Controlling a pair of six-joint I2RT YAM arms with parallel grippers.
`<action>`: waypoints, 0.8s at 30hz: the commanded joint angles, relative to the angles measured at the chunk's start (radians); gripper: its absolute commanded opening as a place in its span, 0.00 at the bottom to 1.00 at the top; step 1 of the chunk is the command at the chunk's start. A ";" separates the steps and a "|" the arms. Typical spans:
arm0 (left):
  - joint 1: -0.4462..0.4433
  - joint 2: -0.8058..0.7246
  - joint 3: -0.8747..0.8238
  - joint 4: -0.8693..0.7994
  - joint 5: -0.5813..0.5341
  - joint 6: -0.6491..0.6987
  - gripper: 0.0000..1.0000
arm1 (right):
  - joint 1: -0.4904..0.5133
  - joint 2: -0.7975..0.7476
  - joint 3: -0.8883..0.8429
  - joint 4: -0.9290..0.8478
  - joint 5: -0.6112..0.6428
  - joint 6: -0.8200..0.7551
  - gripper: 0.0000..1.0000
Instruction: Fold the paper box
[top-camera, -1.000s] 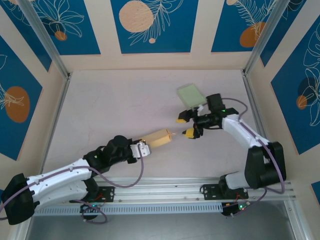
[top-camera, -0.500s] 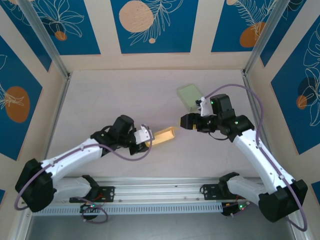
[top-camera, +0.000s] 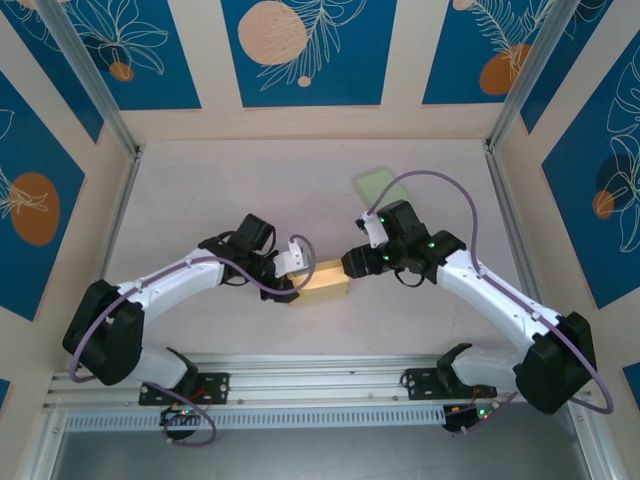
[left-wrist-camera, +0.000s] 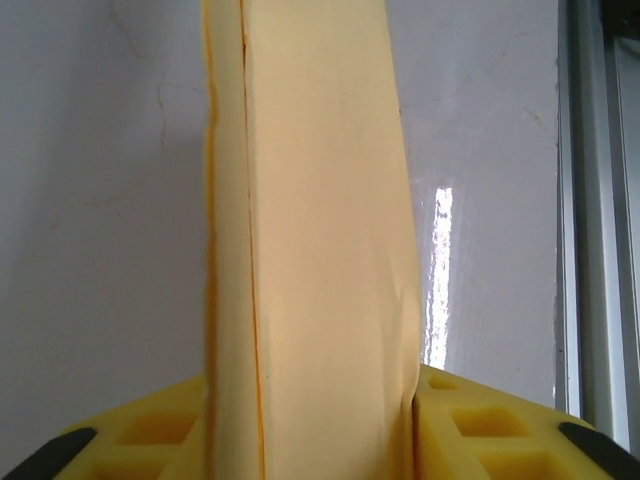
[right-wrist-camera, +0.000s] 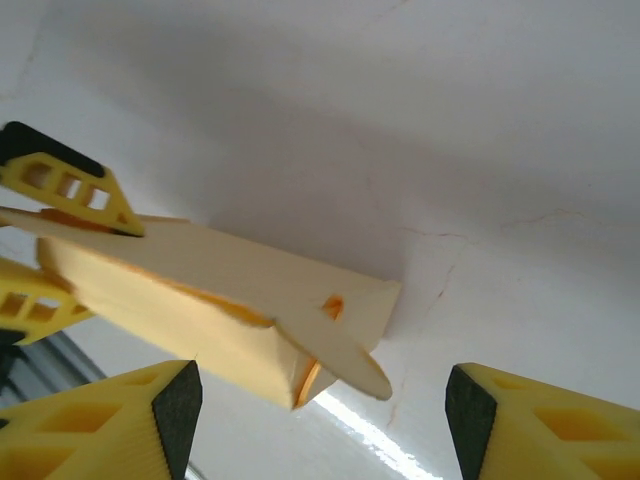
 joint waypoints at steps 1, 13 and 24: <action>0.007 0.003 -0.003 0.022 0.044 0.043 0.46 | 0.007 0.026 0.026 0.020 0.035 -0.073 0.67; -0.003 -0.017 -0.057 0.097 0.002 0.027 0.56 | 0.040 0.056 0.054 -0.010 0.040 -0.109 0.58; -0.004 0.006 -0.043 0.089 -0.027 0.036 0.48 | 0.039 0.129 0.103 -0.045 0.059 -0.140 0.44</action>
